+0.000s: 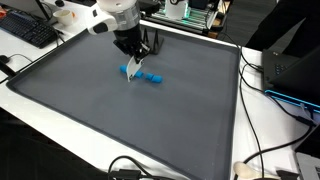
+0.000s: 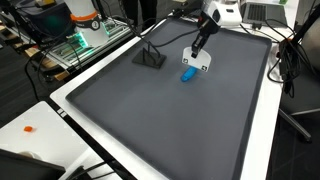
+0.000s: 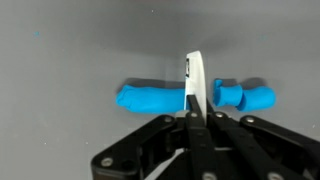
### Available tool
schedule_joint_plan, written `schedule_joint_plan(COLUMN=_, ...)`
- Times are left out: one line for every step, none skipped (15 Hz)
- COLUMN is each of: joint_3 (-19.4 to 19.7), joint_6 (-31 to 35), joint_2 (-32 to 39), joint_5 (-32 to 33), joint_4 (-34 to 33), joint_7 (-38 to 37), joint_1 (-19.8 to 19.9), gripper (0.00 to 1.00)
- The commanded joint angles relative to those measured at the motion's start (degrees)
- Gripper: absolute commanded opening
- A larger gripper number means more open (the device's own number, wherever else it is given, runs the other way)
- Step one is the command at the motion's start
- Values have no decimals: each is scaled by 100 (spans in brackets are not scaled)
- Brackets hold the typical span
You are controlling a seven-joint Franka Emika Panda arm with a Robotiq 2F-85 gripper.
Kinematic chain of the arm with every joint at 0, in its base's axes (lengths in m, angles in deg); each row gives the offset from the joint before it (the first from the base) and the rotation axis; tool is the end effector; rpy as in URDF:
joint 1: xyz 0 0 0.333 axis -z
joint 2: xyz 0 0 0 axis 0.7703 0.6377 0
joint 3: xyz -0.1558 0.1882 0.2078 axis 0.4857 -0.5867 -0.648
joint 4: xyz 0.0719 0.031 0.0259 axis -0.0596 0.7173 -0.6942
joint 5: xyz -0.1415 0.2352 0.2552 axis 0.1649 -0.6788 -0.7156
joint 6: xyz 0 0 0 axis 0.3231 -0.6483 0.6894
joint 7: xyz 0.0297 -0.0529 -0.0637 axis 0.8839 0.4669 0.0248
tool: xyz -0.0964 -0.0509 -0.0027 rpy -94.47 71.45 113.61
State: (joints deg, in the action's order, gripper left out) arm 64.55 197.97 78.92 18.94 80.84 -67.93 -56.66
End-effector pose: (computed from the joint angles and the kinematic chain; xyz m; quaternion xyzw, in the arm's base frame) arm 0.6238 0.0772 0.2783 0.9949 0.0292 -0.0920 0.0295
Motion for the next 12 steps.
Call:
schedule_joint_plan(joint_3=24, joint_6=97, joint_2=40, joint_5=129, joint_4=0, joint_7=-48, joint_1=-17, gripper=1)
schedule_joint_plan(joint_3=18, joint_6=101, joint_2=47, joint_5=121, joint_4=3, joint_7=-35, joint_1=-11, gripper=1)
schedule_joint_plan(joint_3=21, joint_6=110, joint_2=59, joint_5=132, joint_4=8, joint_7=-33, joint_1=-13, gripper=1)
schedule_joint_plan(joint_3=23, joint_6=134, joint_2=73, joint_5=144, joint_4=16, joint_7=-30, joint_1=-16, gripper=1)
schedule_joint_plan(joint_3=22, joint_6=134, joint_2=100, joint_5=148, joint_4=12, joint_7=-29, joint_1=-19, gripper=1)
schedule_joint_plan(joint_3=17, joint_6=144, joint_2=124, joint_5=148, joint_4=13, joint_7=-18, joint_1=-20, gripper=1)
schedule_joint_plan(joint_3=22, joint_6=161, joint_2=147, joint_5=164, joint_4=14, joint_7=-27, joint_1=-29, gripper=1)
schedule_joint_plan(joint_3=18, joint_6=181, joint_2=182, joint_5=164, joint_4=11, joint_7=-19, joint_1=-30, gripper=1)
schedule_joint_plan(joint_3=16, joint_6=204, joint_2=209, joint_5=164, joint_4=9, joint_7=-9, joint_1=-28, gripper=1)
schedule_joint_plan(joint_3=18, joint_6=218, joint_2=250, joint_5=163, joint_4=-6, joint_7=-5, joint_1=-27, gripper=1)
schedule_joint_plan(joint_3=18, joint_6=225, joint_2=280, joint_5=161, joint_4=-16, joint_7=-3, joint_1=-26, gripper=1)
schedule_joint_plan(joint_3=-3, joint_6=224, joint_2=302, joint_5=123, joint_4=-23, joint_7=49, joint_1=-5, gripper=1)
